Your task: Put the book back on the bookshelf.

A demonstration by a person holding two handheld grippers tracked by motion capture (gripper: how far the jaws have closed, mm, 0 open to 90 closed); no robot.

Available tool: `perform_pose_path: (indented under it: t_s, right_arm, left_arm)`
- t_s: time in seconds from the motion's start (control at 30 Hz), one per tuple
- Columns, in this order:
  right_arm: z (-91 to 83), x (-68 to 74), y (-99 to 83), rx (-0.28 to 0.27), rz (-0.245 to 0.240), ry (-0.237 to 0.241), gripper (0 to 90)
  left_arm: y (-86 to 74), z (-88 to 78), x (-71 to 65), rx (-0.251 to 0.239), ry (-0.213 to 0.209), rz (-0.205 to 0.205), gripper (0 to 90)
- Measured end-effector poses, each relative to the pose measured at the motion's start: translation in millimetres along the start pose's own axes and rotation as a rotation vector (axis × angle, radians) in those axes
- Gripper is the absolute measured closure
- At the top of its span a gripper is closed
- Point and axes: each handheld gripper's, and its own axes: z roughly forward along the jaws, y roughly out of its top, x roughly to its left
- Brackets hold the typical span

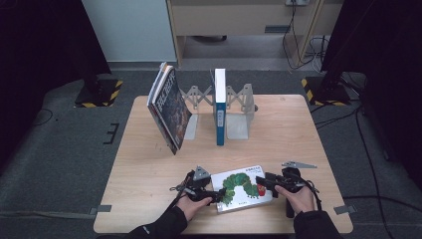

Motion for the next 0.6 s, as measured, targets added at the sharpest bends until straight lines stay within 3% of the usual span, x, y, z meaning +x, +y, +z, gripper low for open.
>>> perform_pose_path:
  t_s: [0.1,0.2,0.6]
  right_arm:
    - [-3.3,0.2,2.9,-0.027,0.010,0.016,45.3]
    - [-6.0,0.4,4.7,-0.070,0.052,0.047,46.4]
    - [-5.8,2.6,5.9,-0.101,0.050,0.058,44.2]
  left_arm:
    - [0.3,0.1,0.7,0.000,-0.012,-0.009,19.3]
    - [0.5,-0.1,1.5,-0.003,-0.018,-0.020,18.5]
    - [-0.7,-1.4,2.6,-0.007,-0.029,-0.020,17.7]
